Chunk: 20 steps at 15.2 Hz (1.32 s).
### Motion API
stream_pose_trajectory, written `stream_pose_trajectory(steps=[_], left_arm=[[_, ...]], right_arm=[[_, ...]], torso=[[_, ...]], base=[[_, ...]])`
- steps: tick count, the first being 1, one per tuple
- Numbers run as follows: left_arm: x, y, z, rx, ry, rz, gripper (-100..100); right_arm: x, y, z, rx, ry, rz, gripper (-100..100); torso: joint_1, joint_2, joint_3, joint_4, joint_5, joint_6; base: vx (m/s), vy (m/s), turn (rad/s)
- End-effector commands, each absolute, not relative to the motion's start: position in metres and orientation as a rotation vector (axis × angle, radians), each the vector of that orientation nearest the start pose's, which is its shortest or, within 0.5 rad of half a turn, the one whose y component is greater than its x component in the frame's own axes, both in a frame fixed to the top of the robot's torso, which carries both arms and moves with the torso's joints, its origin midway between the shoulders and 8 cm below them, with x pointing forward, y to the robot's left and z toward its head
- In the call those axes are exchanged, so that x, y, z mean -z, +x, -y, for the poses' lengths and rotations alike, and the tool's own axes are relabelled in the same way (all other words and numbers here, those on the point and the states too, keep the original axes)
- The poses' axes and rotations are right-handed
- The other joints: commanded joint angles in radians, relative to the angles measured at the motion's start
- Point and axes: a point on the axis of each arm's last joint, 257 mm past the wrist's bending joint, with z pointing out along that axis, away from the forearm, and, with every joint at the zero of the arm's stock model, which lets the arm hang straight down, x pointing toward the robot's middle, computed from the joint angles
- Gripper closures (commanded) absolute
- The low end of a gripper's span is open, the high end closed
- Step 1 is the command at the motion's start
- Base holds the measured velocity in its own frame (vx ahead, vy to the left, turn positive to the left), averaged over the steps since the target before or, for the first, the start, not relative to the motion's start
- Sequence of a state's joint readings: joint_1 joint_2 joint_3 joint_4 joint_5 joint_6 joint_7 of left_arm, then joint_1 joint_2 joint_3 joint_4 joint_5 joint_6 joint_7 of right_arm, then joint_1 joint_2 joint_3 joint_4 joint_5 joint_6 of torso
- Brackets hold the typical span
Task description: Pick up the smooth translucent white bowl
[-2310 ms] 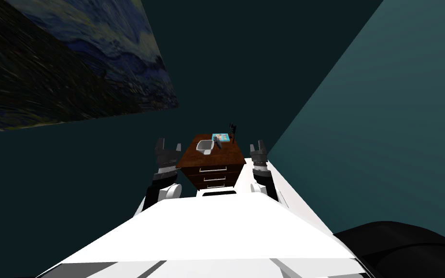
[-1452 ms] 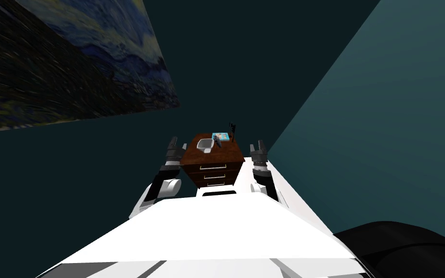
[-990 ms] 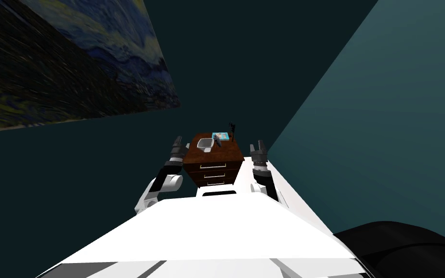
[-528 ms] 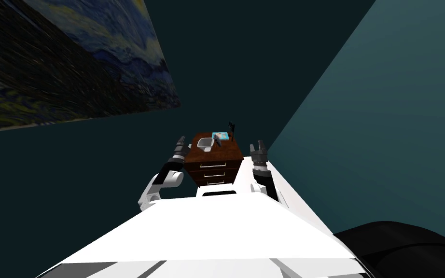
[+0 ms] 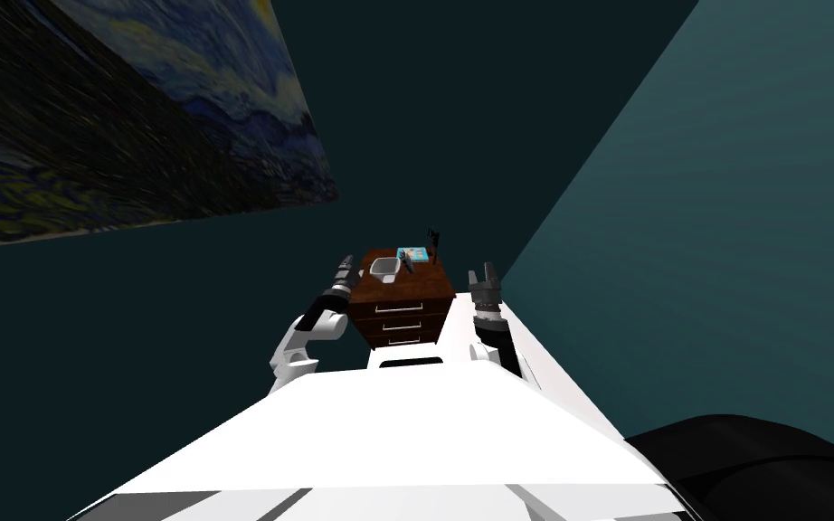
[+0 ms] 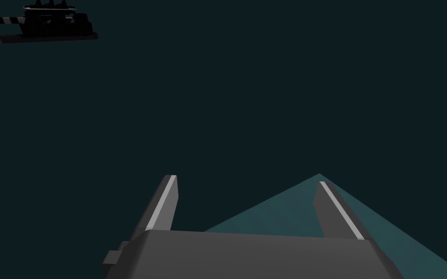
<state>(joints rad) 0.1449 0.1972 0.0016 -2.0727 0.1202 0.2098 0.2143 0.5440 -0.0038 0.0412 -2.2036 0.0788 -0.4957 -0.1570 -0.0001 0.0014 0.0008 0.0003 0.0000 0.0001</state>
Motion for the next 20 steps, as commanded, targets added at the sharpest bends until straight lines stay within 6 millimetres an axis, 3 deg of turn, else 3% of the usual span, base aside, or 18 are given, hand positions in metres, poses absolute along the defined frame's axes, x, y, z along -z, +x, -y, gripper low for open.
stream_pose_trajectory(steps=[1, 6, 12, 13, 20], left_arm=[[0.103, 0.5, -0.261, 1.38, -1.212, -1.095, -100], [0.109, 0.517, -0.254, 1.376, -1.271, -1.133, -100], [0.129, 0.525, -0.253, 1.33, -1.36, -1.197, -100], [0.125, 0.533, -0.248, 1.341, -1.371, -1.2, -100], [0.145, 0.538, -0.246, 1.288, -1.461, -1.264, -100]], right_arm=[[0.027, 0.357, 0.264, -1.395, 0.776, -0.704, 0], [0.027, 0.357, 0.264, -1.395, 0.776, -0.704, 0], [0.027, 0.357, 0.264, -1.395, 0.776, -0.704, 0], [0.027, 0.357, 0.264, -1.395, 0.776, -0.704, 0], [0.027, 0.357, 0.264, -1.395, 0.776, -0.704, 0]], torso=[[0.0, 0.0, 0.0, 0.0, 0.0, 0.0], [0.0, -0.001, 0.0, 0.0, 0.0, 0.0], [0.0, -0.001, 0.0, 0.0, 0.0, 0.0], [0.0, -0.001, 0.0, 0.0, 0.0, 0.0], [0.0, -0.001, -0.001, 0.0, 0.0, 0.0]], base=[[-0.018, -0.001, -0.006], [-0.014, 0.0, -0.008], [-0.014, 0.0, -0.009], [-0.013, 0.0, -0.015], [-0.008, 0.0, -0.01]])
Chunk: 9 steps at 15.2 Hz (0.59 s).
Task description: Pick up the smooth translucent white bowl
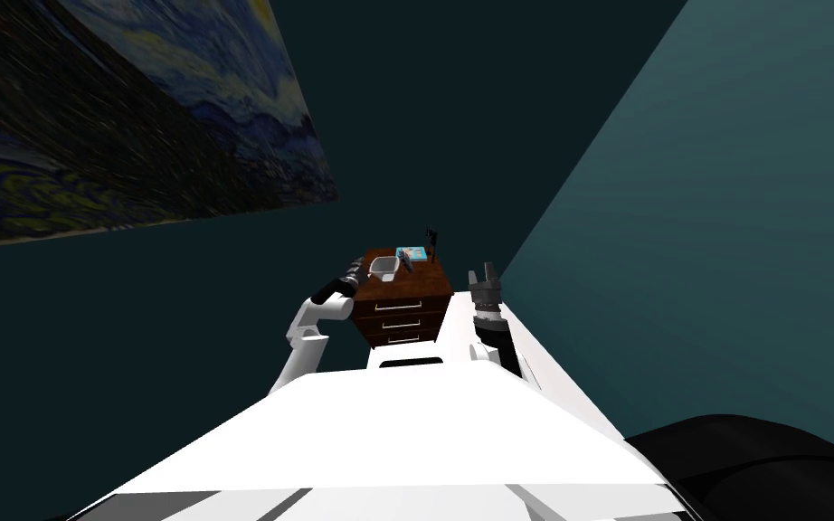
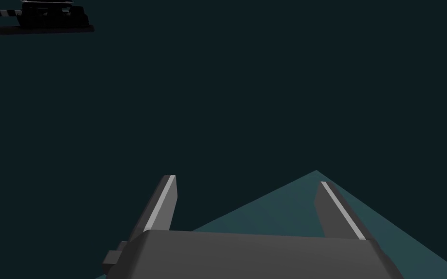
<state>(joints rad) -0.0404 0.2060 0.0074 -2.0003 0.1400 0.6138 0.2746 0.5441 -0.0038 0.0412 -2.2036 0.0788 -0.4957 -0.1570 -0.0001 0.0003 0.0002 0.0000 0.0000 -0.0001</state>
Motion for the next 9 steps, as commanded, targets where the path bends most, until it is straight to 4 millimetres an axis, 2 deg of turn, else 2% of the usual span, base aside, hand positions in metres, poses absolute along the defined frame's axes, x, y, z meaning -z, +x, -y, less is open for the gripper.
stream_pose_trajectory(steps=[1, 3, 5, 7, 9], left_arm=[[0.142, 0.545, -0.242, 1.292, -1.481, -1.274, -100], [0.151, 0.543, -0.242, 1.265, -1.511, -1.296, -100], [0.148, 0.55, -0.238, 1.269, -1.53, -1.306, -100], [0.158, 0.548, -0.239, 1.24, -1.561, -1.329, -100], [0.154, 0.554, -0.234, 1.244, -1.579, -1.338, -100]], right_arm=[[0.027, 0.357, 0.264, -1.395, 0.776, -0.704, 0], [0.027, 0.357, 0.264, -1.395, 0.776, -0.704, 0], [0.027, 0.357, 0.264, -1.395, 0.776, -0.704, 0], [0.027, 0.357, 0.264, -1.395, 0.776, -0.704, 0], [0.027, 0.357, 0.264, -1.395, 0.776, -0.704, 0]], torso=[[0.0, 0.0, 0.0, 0.0, 0.0, 0.0], [0.0, 0.0, 0.0, 0.0, 0.0, 0.0], [0.0, 0.0, 0.0, 0.0, 0.0, 0.0], [0.0, 0.0, 0.0, 0.0, 0.0, 0.0], [0.0, 0.0, 0.0, 0.0, 0.0, 0.0]], base=[[-0.006, 0.0, -0.014], [-0.005, 0.001, -0.017], [-0.001, 0.0, -0.007], [-0.002, 0.0, -0.018], [0.0, 0.0, -0.007]])
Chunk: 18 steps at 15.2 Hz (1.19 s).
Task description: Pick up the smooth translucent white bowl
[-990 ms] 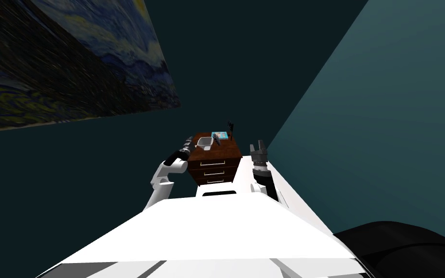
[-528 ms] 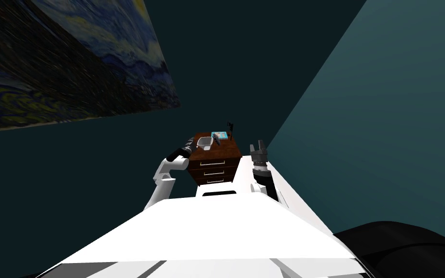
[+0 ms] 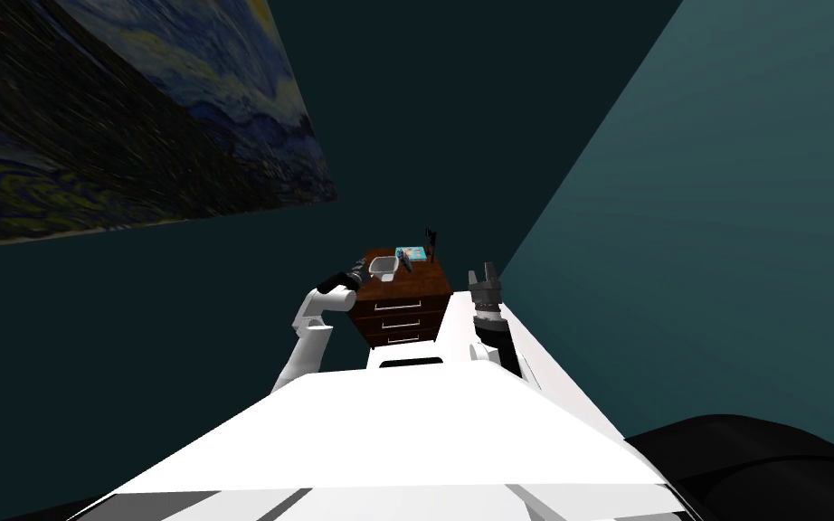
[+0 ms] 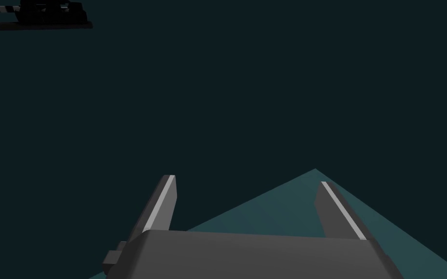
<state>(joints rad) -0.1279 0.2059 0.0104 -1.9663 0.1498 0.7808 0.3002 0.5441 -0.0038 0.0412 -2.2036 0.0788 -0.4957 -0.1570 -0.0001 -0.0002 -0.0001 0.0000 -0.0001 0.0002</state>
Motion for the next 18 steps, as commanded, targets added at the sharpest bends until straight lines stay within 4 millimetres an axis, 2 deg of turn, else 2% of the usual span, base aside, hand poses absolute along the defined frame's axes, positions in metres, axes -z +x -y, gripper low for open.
stream_pose_trajectory(steps=[1, 3, 4, 6, 8, 10, 12, 14, 16, 18], left_arm=[[0.159, 0.553, -0.234, 1.23, -1.594, -1.349, -100], [0.164, 0.551, -0.235, 1.214, -1.61, -1.361, -100], [0.159, 0.557, -0.229, 1.217, -1.627, -1.369, -100], [0.168, 0.553, -0.23, 1.187, -1.657, -1.392, -100], [0.164, 0.559, -0.225, 1.189, -1.674, -1.4, -100], [0.173, 0.555, -0.226, 1.157, -1.704, -1.423, -100], [0.168, 0.559, -0.221, 1.156, -1.723, -1.433, -100], [0.177, 0.555, -0.222, 1.124, -1.752, -1.454, -100], [0.172, 0.559, -0.216, 1.123, -1.768, -1.464, -100], [0.18, 0.554, -0.218, 1.091, -1.796, -1.484, -100]], right_arm=[[0.027, 0.357, 0.264, -1.395, 0.776, -0.704, 0], [0.027, 0.357, 0.264, -1.395, 0.776, -0.704, 0], [0.027, 0.357, 0.264, -1.395, 0.776, -0.704, 0], [0.027, 0.357, 0.264, -1.395, 0.776, -0.704, 0], [0.027, 0.357, 0.264, -1.395, 0.776, -0.704, 0], [0.027, 0.357, 0.264, -1.395, 0.776, -0.704, 0], [0.027, 0.357, 0.264, -1.395, 0.776, -0.704, 0], [0.027, 0.357, 0.264, -1.395, 0.776, -0.704, 0], [0.027, 0.357, 0.264, -1.395, 0.776, -0.704, 0], [0.027, 0.357, 0.264, -1.395, 0.776, -0.704, 0]], torso=[[0.0, 0.0, 0.0, 0.0, 0.0, 0.0], [0.0, 0.0, 0.0, 0.0, 0.0, 0.0], [0.0, 0.0, 0.0, 0.0, 0.0, 0.0], [0.0, 0.0, 0.0, 0.0, 0.0, 0.0], [0.0, 0.0, 0.0, 0.0, 0.0, 0.0], [0.0, 0.0, 0.0, 0.0, 0.0, 0.0], [0.0, 0.0, 0.0, 0.0, 0.0, 0.0], [0.0, -0.001, 0.0, 0.0, 0.0, 0.0], [0.0, -0.001, 0.0, 0.0, 0.0, 0.0], [0.0, -0.001, -0.001, 0.0, 0.0, 0.0]], base=[[0.001, 0.001, -0.027], [0.001, 0.001, -0.007], [0.002, 0.001, -0.021], [0.005, 0.001, -0.022], [0.002, 0.0, -0.009], [0.008, 0.001, -0.021], [0.007, 0.001, -0.011], [0.011, 0.001, -0.024], [0.01, 0.001, -0.009], [0.016, 0.003, -0.023]])
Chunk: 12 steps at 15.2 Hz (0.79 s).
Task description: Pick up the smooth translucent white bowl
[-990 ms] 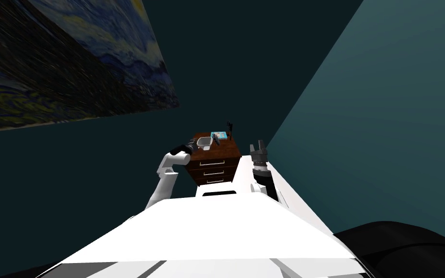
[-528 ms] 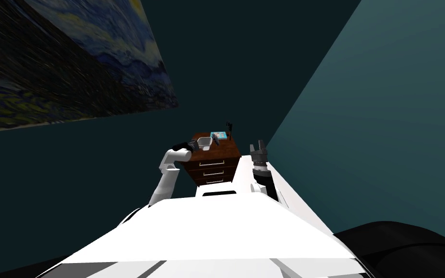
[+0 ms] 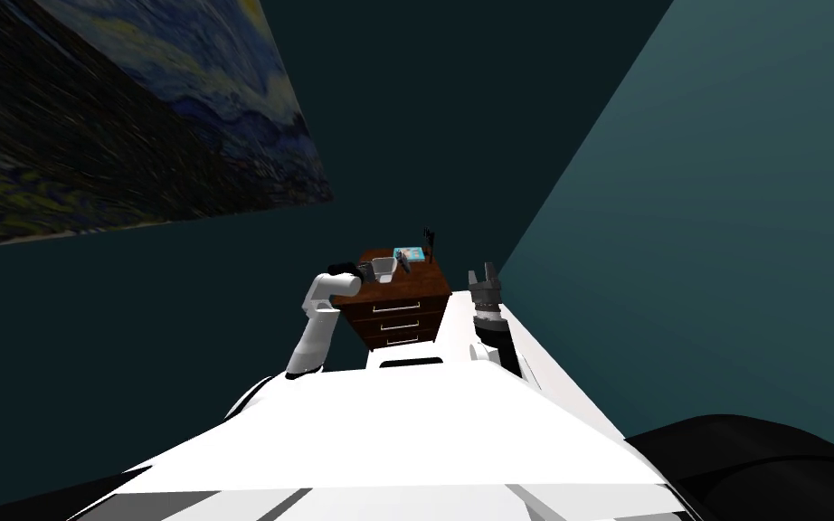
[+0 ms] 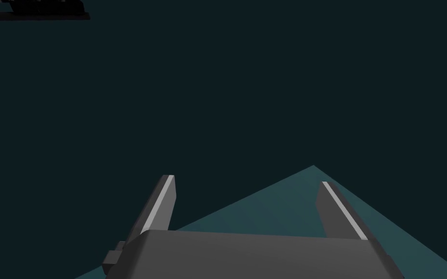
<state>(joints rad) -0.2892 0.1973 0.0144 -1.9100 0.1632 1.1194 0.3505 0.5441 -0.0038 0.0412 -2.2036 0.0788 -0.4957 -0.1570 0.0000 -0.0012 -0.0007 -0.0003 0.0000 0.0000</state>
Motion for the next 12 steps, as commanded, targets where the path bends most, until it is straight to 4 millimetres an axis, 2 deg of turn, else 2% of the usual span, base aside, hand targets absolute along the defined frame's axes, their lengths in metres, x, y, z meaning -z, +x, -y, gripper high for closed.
stream_pose_trajectory(steps=[1, 2, 4, 6, 8, 9, 12], left_arm=[[0.181, 0.554, -0.218, 1.09, -1.797, -1.485, -100], [0.175, 0.558, -0.212, 1.089, -1.812, -1.494, -100], [0.183, 0.553, -0.213, 1.055, -1.839, -1.514, -100], [0.178, 0.555, -0.208, 1.049, -1.857, -1.526, -100], [0.185, 0.55, -0.209, 1.019, -1.88, -1.543, -100], [0.178, 0.554, -0.204, 1.025, -1.888, -1.547, -100], [0.187, 0.547, -0.205, 0.981, -1.92, -1.571, -100]], right_arm=[[0.027, 0.357, 0.264, -1.395, 0.776, -0.704, 0], [0.027, 0.357, 0.264, -1.395, 0.776, -0.704, 0], [0.027, 0.357, 0.264, -1.395, 0.776, -0.704, 0], [0.027, 0.357, 0.264, -1.395, 0.776, -0.704, 0], [0.027, 0.357, 0.264, -1.395, 0.776, -0.704, 0], [0.027, 0.357, 0.264, -1.395, 0.776, -0.704, 0], [0.027, 0.357, 0.264, -1.395, 0.776, -0.704, 0]], torso=[[0.0, 0.0, 0.0, 0.0, 0.0, 0.0], [0.0, 0.0, 0.0, 0.0, 0.0, 0.0], [0.0, 0.0, 0.0, 0.0, 0.0, 0.0], [0.0, 0.0, 0.0, 0.0, 0.0, 0.0], [0.0, 0.0, 0.0, 0.0, 0.0, 0.0], [0.0, 0.0, 0.0, 0.0, 0.0, 0.0], [0.0, -0.001, 0.0, 0.0, 0.0, 0.0]], base=[[0.008, 0.001, -0.004], [0.014, 0.001, -0.023], [0.018, 0.002, -0.026], [0.011, 0.001, -0.011], [0.019, 0.002, -0.024], [0.025, 0.001, -0.023], [0.02, 0.003, -0.016]])
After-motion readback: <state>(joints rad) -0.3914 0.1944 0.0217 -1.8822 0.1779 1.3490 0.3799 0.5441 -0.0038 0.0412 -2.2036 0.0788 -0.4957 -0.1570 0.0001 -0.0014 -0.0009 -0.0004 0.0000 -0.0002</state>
